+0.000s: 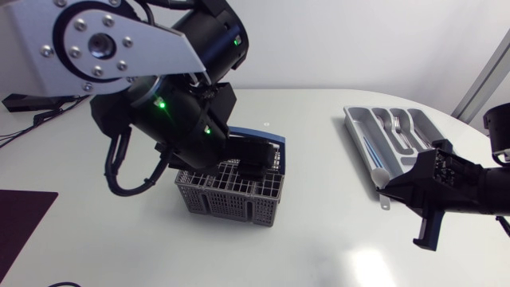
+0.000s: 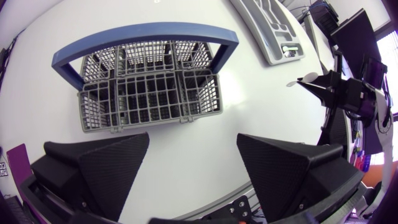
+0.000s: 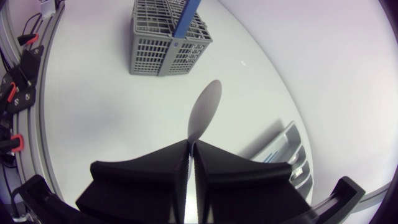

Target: Unload the cutlery basket into the drawer organizer.

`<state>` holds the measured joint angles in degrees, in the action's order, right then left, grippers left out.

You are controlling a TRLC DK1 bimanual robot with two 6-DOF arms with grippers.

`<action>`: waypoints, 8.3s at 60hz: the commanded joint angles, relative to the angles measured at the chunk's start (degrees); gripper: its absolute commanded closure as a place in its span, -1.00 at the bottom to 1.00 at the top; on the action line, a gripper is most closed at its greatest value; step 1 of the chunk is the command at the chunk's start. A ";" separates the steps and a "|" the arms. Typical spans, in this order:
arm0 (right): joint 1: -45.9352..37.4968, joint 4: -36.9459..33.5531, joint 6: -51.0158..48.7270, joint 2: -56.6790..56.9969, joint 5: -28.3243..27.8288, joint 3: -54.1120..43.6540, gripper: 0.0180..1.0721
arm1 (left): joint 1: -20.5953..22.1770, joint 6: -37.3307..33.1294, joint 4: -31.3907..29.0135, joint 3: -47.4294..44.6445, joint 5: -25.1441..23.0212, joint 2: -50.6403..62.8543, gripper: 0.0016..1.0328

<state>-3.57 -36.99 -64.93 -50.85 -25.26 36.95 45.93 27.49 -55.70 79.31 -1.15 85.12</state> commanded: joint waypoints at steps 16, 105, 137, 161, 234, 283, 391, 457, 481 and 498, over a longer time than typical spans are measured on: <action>-13.21 6.41 -15.41 -6.19 2.32 -0.56 0.89 | -2.87 0.20 -0.99 -4.25 4.58 -2.94 -0.92; -34.83 43.41 -36.06 -46.27 9.35 8.23 0.56 | -13.41 -13.86 4.11 -19.54 7.21 -15.25 -0.92; -35.89 38.14 -32.54 -38.45 8.03 6.73 0.28 | -14.47 -14.48 3.76 -21.92 7.12 -19.82 -0.92; -26.05 25.30 -19.45 -21.84 6.53 1.28 0.27 | -18.42 -16.59 3.93 -26.22 6.77 -23.07 -0.92; 41.72 17.66 31.26 -10.76 16.64 -2.50 0.28 | -27.21 -20.19 23.01 -34.13 5.10 -12.79 -0.92; 43.65 26.62 32.85 -26.76 17.70 3.57 0.28 | -20.27 -17.11 22.30 -34.31 5.01 -14.19 -0.92; 39.87 22.05 33.55 -5.84 27.01 -5.57 0.21 | -26.24 -20.45 17.21 -41.87 4.84 -35.11 -0.92; 12.17 28.56 39.54 32.73 29.08 -19.69 -0.92 | -38.29 -28.28 14.83 -46.96 4.84 -52.60 -0.92; 7.92 32.72 52.08 41.68 27.19 -28.21 -0.92 | -41.98 -29.24 25.56 -50.39 5.19 -60.95 -0.92; 4.85 35.74 61.15 48.15 25.83 -34.38 -0.92 | -43.67 -28.93 35.24 -59.10 4.04 -68.12 -0.92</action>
<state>2.13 -2.68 -7.84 -4.27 1.10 4.93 2.87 -0.32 -22.48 22.98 3.38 18.76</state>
